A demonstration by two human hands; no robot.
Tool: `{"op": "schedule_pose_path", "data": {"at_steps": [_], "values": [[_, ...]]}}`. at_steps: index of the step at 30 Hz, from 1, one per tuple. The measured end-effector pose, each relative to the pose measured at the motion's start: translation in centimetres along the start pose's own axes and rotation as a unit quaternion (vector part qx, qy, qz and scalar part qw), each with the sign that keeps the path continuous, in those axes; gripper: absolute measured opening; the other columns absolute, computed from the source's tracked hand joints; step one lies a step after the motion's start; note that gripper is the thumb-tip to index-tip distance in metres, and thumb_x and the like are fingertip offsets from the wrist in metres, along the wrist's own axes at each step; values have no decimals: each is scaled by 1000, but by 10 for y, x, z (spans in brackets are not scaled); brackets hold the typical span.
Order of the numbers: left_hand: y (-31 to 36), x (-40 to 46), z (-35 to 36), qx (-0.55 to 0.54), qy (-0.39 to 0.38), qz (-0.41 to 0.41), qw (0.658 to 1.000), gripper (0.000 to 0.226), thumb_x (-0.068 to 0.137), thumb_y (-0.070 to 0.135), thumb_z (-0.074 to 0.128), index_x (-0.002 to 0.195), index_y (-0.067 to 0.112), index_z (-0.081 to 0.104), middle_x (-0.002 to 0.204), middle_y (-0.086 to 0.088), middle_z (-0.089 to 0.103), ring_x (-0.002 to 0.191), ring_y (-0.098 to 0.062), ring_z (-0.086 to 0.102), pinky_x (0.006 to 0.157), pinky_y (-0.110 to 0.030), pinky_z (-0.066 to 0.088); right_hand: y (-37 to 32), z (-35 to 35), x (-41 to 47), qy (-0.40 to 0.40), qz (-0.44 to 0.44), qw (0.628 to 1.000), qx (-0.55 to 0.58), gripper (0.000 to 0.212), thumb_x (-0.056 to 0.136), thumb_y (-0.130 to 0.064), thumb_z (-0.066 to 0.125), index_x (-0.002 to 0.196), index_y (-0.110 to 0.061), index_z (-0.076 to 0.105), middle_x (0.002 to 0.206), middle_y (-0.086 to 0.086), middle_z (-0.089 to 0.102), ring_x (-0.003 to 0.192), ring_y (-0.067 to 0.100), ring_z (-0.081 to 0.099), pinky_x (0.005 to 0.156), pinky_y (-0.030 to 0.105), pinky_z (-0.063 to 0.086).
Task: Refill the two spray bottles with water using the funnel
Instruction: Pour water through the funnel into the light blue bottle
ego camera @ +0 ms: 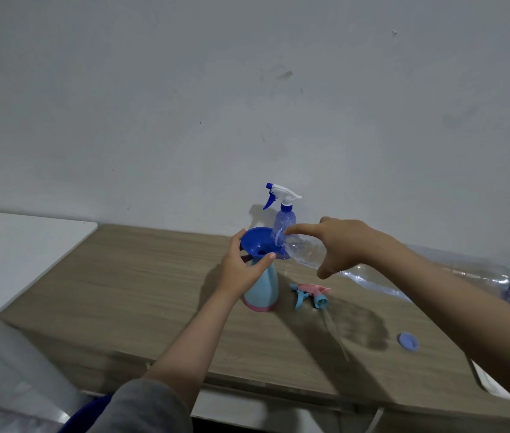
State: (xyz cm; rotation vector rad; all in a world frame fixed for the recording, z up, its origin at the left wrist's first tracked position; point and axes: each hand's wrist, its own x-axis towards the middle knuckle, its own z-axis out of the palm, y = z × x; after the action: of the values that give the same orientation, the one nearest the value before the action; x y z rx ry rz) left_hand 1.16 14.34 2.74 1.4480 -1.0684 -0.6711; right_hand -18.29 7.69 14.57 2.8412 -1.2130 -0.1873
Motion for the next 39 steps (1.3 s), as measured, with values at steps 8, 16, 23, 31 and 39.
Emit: {"op": "schedule_pose_path", "data": {"at_steps": [8, 16, 23, 31, 39], "values": [[2, 0, 0, -4, -1, 3, 1000, 79, 73, 34, 81, 138, 24, 38, 128, 1, 56, 106, -17, 62, 90, -35, 55, -1, 2, 2, -7, -7, 1000, -14, 96, 62, -42, 75, 134, -62, 16, 94, -4, 44, 63, 5, 46, 50, 23, 33], [2, -2, -1, -1, -6, 0, 1000, 81, 73, 35, 81, 140, 24, 36, 130, 2, 55, 108, -17, 61, 93, -40, 54, 1, 13, -4, 23, -5, 999, 40, 97, 61, -45, 74, 132, -64, 11, 94, -4, 45, 63, 5, 47, 49, 22, 30], [2, 0, 1, 6, -2, 9, 1000, 75, 73, 35, 81, 135, 26, 40, 125, 3, 57, 108, -17, 61, 92, -38, 54, 5, 21, -16, 115, -8, 985, 130, 98, 61, -42, 72, 137, -61, 13, 98, -3, 46, 67, 8, 51, 53, 22, 38], [1, 3, 3, 15, 21, 5, 1000, 75, 72, 30, 82, 134, 24, 41, 116, 5, 56, 96, -11, 64, 78, -23, 54, 27, 11, -30, 324, -8, 901, 289, 94, 58, -51, 71, 137, -61, 21, 114, 1, 50, 87, 13, 61, 71, 37, 56], [-2, 5, 4, 21, 23, 3, 1000, 75, 70, 34, 82, 132, 28, 40, 112, 11, 57, 96, -9, 64, 75, -22, 53, 71, 45, -22, 501, 48, 779, 374, 100, 69, -25, 85, 144, -43, 22, 130, -4, 38, 107, 21, 55, 78, 11, 44]]}}
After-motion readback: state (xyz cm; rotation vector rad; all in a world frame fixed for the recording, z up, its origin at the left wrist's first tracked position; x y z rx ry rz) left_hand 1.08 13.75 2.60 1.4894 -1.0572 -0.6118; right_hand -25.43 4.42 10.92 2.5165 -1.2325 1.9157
